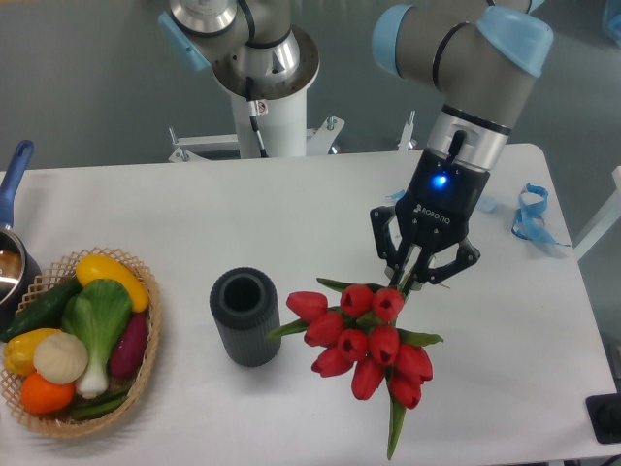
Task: Insert the flowers into the vase
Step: 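Carry the red tulip bunch with the gripper over the grey vase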
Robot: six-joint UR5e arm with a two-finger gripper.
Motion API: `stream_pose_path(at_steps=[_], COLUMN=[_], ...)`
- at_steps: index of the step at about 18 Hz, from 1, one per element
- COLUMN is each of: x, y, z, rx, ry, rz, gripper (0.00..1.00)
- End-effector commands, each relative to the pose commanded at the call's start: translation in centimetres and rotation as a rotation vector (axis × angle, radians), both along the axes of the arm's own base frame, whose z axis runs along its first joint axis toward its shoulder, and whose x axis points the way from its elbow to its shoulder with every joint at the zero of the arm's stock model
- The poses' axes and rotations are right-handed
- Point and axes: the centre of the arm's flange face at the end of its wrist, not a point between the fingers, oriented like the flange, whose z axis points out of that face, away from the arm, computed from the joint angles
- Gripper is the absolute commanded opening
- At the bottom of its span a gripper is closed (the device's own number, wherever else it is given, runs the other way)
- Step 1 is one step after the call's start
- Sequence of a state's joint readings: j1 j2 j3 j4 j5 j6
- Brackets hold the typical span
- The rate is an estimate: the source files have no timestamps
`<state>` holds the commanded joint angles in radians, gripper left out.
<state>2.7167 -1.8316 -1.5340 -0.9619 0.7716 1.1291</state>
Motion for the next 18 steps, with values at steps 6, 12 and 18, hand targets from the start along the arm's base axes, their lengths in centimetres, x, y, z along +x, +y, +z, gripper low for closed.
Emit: stream_pose_path(at_steps=[6, 12, 18], x=[0.6, 3.8, 8.2], y=[0.3, 2.3, 4.7], z=[0.3, 0.9, 0.2], rx=[0.022, 0.12, 0.397], ry=[0.012, -0.006, -0.137], rz=[0.019, -0.069, -0.269], gripper=[0.13, 0.13, 0.13])
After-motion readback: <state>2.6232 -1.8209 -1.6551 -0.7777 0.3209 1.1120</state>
